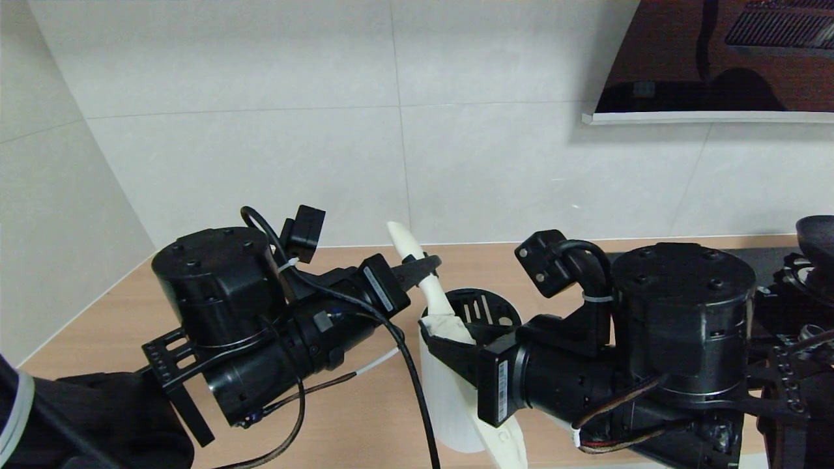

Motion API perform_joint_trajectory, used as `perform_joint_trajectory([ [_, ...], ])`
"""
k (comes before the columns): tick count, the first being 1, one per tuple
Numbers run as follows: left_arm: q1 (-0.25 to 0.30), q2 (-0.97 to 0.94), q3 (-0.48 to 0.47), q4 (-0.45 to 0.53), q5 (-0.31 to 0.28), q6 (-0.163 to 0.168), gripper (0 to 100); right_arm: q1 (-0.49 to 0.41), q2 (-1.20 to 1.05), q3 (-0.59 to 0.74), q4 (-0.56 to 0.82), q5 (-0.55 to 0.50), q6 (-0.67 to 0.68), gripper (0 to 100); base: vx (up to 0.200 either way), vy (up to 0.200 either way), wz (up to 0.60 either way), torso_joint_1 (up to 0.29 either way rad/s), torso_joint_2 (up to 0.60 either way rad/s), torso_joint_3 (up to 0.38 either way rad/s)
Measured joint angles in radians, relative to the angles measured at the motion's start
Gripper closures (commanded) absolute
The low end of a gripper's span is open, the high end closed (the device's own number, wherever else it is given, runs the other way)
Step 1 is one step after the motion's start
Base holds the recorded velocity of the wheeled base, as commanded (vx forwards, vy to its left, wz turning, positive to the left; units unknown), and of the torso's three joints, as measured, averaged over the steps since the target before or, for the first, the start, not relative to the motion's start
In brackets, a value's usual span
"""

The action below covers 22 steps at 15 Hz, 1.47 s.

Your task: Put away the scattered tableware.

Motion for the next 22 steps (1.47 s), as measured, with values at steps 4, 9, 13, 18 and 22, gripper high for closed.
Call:
perform_joint_trajectory([
  [4, 0.000, -0.004, -0.003, -0.001, 0.001, 0.000, 100, -0.002, -0.003, 0.000, 0.000, -0.001, 0.000, 0, 0.000, 0.000, 0.00, 0.000, 0.00, 0.000],
  [9, 0.001, -0.051, -0.019, 0.038, 0.002, 0.016, 100, -0.075, -0.045, -0.003, 0.003, -0.001, -0.002, 0, 0.000, 0.000, 0.00, 0.000, 0.00, 0.000],
  [13, 0.004, -0.135, -0.106, 0.271, 0.093, 0.097, 100, -0.188, -0.097, -0.018, 0.046, 0.000, -0.006, 0, 0.000, 0.000, 0.00, 0.000, 0.00, 0.000],
  [18, -0.020, -0.184, -0.239, 0.411, 0.377, 0.361, 100, -0.261, -0.120, -0.027, 0.050, 0.000, -0.008, 0, 0.000, 0.000, 0.00, 0.000, 0.00, 0.000],
  [22, -0.055, -0.147, -0.362, 0.443, 0.620, 0.612, 100, -0.285, -0.127, -0.026, 0.050, 0.000, -0.008, 0, 0.000, 0.000, 0.00, 0.000, 0.00, 0.000],
])
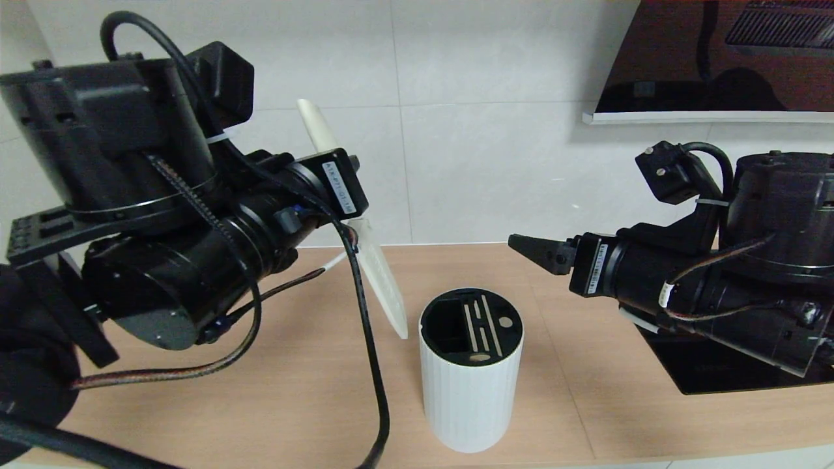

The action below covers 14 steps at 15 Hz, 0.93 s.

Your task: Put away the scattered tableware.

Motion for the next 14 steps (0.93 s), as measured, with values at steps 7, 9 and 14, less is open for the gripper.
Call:
perform_joint_trajectory([
  [7, -0.110, 0.124, 0.033, -0.427, 0.173, 0.213, 100, -0.027, 0.016, 0.000, -0.001, 0.000, 0.000, 0, 0.000, 0.000, 0.00, 0.000, 0.00, 0.000],
  [9, -0.140, 0.164, 0.057, -0.502, 0.189, 0.251, 100, -0.030, 0.027, 0.000, 0.000, 0.000, -0.001, 0, 0.000, 0.000, 0.00, 0.000, 0.00, 0.000],
  [14, -0.177, 0.216, 0.092, -0.521, 0.184, 0.255, 100, -0.033, 0.040, 0.001, 0.000, 0.000, -0.001, 0, 0.000, 0.000, 0.00, 0.000, 0.00, 0.000],
])
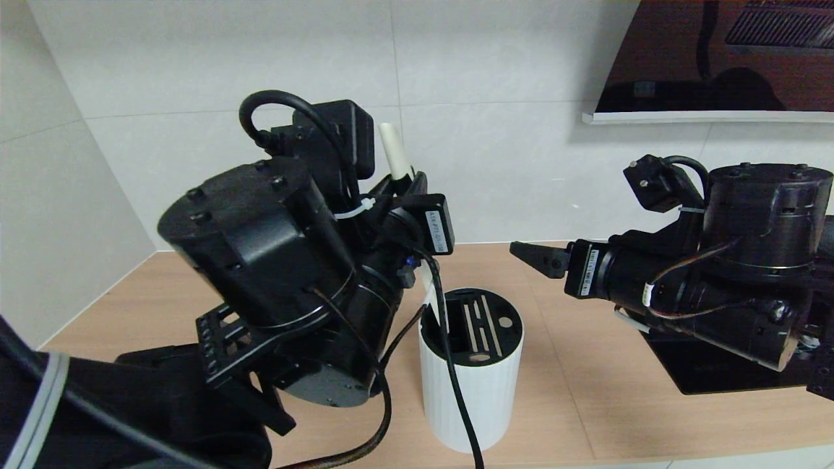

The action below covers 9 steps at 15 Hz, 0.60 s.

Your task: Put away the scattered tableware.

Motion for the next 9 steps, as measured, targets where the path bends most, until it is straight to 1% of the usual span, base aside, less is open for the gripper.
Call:
perform_joint_trajectory([
  [9, -0.005, 0.066, 0.004, -0.003, -0.001, -0.013, 100, 0.000, 0.002, 0.003, 0.000, 0.000, 0.000, 0, 0.000, 0.000, 0.00, 0.000, 0.00, 0.000],
])
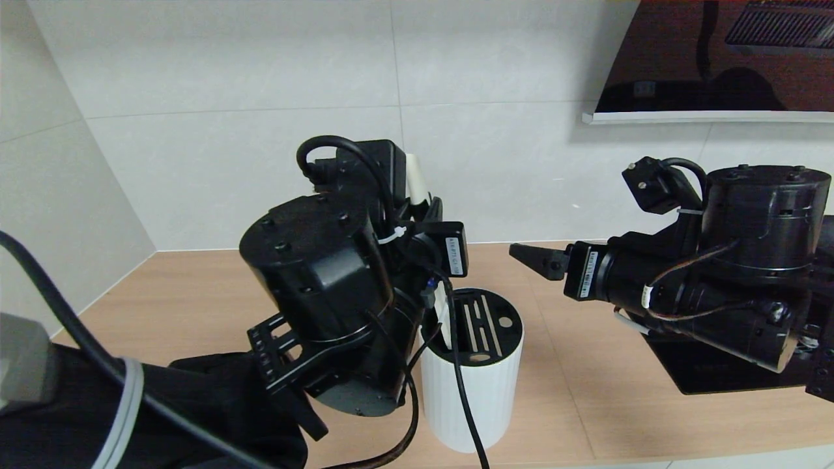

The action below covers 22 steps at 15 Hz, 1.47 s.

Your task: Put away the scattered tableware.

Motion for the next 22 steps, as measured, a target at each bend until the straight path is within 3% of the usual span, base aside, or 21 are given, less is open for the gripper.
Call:
perform_joint_trajectory([
  [3, -0.008, 0.021, -0.006, 0.000, -0.001, -0.034, 100, 0.000, 0.000, 0.002, 0.000, 0.000, 0.000, 0, 0.000, 0.000, 0.00, 0.000, 0.00, 0.000],
  [17, -0.036, 0.130, 0.041, 0.001, 0.006, -0.061, 100, 0.000, 0.001, 0.005, 0.000, 0.000, 0.000, 0, 0.000, 0.000, 0.00, 0.000, 0.00, 0.000],
  [22, -0.035, 0.179, 0.066, 0.001, 0.003, -0.098, 100, 0.000, 0.001, 0.006, 0.000, -0.001, 0.000, 0, 0.000, 0.000, 0.00, 0.000, 0.00, 0.000],
])
